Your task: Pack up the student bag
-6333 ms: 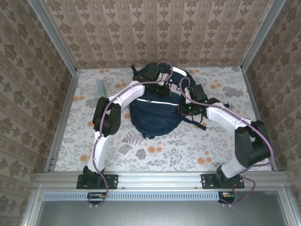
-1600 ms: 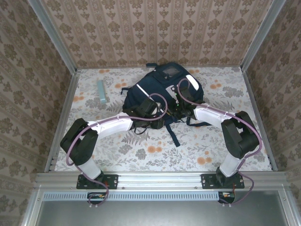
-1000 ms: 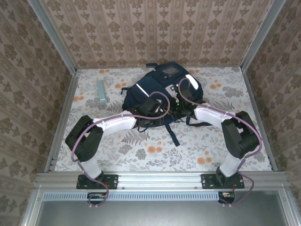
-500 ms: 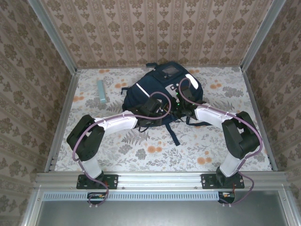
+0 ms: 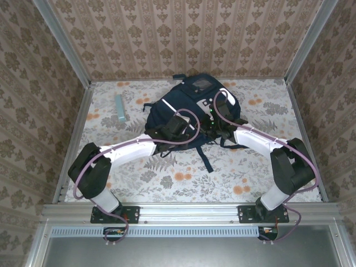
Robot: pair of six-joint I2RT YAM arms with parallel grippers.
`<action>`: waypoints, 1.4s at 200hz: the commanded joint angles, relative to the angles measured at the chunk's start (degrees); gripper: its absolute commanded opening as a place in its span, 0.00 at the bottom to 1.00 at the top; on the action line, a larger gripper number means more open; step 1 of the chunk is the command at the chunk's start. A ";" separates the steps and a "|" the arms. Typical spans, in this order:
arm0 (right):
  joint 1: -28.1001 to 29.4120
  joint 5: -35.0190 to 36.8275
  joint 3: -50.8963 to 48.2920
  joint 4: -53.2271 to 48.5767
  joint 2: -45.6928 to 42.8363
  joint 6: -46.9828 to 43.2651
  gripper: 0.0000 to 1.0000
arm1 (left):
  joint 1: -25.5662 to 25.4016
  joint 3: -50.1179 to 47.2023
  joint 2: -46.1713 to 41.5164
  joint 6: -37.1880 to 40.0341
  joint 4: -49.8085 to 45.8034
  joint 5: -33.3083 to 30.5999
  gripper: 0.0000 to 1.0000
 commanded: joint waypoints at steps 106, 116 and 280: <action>-1.76 7.05 -0.84 -6.76 -0.69 -2.96 0.00 | 4.83 -7.97 -8.90 3.18 -1.05 0.48 0.00; -1.75 6.89 -0.77 -6.48 -0.54 -3.04 0.00 | 5.05 -7.98 -8.79 3.11 -1.11 0.44 0.00; -16.71 6.91 -0.32 -20.83 -12.05 -18.97 0.55 | 6.64 -2.41 -2.08 8.94 11.73 20.46 0.00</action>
